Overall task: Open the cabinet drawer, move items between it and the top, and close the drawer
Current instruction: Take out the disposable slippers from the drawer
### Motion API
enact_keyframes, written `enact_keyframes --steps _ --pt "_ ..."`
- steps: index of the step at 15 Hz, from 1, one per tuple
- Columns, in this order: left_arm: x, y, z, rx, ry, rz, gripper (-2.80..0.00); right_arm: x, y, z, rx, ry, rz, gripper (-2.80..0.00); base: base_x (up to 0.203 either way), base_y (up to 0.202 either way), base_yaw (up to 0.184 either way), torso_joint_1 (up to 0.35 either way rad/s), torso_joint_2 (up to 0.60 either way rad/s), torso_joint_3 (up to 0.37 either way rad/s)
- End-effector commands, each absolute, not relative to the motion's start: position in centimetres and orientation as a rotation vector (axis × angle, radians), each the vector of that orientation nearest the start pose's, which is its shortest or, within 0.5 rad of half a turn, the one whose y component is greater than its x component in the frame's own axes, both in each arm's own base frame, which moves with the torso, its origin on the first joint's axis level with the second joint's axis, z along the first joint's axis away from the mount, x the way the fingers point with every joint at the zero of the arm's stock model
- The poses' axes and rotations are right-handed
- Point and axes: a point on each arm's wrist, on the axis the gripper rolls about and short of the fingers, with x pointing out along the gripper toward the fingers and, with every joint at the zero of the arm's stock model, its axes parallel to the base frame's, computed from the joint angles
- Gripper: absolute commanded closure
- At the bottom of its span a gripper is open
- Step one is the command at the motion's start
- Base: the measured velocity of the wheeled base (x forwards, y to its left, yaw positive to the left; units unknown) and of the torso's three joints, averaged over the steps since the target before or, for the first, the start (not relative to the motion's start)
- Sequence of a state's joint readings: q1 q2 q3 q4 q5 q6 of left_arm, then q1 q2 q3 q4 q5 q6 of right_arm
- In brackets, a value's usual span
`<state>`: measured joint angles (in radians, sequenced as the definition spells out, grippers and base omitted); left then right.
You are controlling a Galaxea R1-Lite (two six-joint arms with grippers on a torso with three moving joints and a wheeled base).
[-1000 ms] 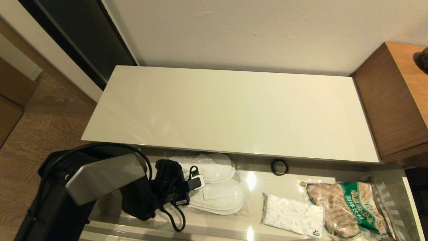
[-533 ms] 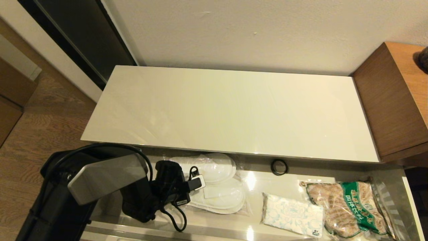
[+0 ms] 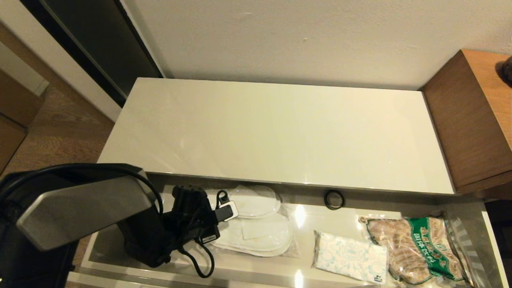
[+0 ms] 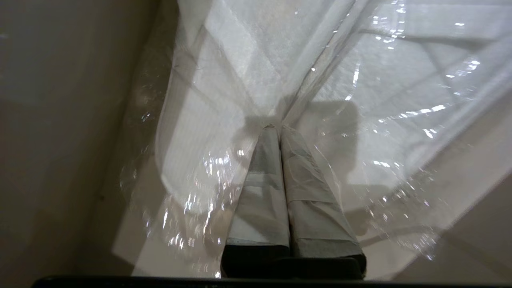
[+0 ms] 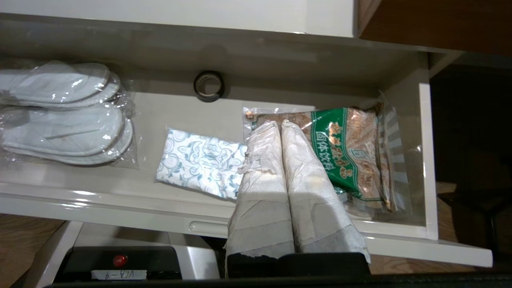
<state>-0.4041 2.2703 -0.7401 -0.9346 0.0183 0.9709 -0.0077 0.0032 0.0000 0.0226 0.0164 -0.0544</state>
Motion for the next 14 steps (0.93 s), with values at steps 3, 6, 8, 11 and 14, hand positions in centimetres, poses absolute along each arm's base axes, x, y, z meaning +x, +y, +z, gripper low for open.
enact_keyframes --steps 3,6,8,11,14 --pt "32.1 -13.9 2.1 1.056 0.319 -0.623 0.0 -2.2 0.1 7.3 -0.055 0.027 0.01 0.0 0.0 0.0 0.0 0.0 0.0 0.0" --pt "31.8 -13.9 3.2 1.052 0.294 -0.617 0.0 -2.2 0.1 7.3 -0.055 0.027 0.01 0.0 0.0 0.0 0.0 0.0 0.0 0.0" --pt "31.3 -14.0 2.1 1.061 0.331 -0.642 0.0 -2.2 0.1 7.3 -0.055 0.027 0.01 0.0 0.0 0.0 0.0 0.0 0.0 0.0" --pt "31.9 -14.4 -0.2 1.082 0.376 -0.637 -2.8 -2.2 0.1 7.3 -0.055 0.027 0.01 0.0 0.0 0.0 0.0 0.0 0.0 0.0" --pt "32.8 -15.0 0.5 1.076 0.329 -0.613 -2.8 -2.2 0.1 7.3 -0.055 0.027 0.01 0.0 0.0 0.0 0.0 0.0 0.0 0.0"
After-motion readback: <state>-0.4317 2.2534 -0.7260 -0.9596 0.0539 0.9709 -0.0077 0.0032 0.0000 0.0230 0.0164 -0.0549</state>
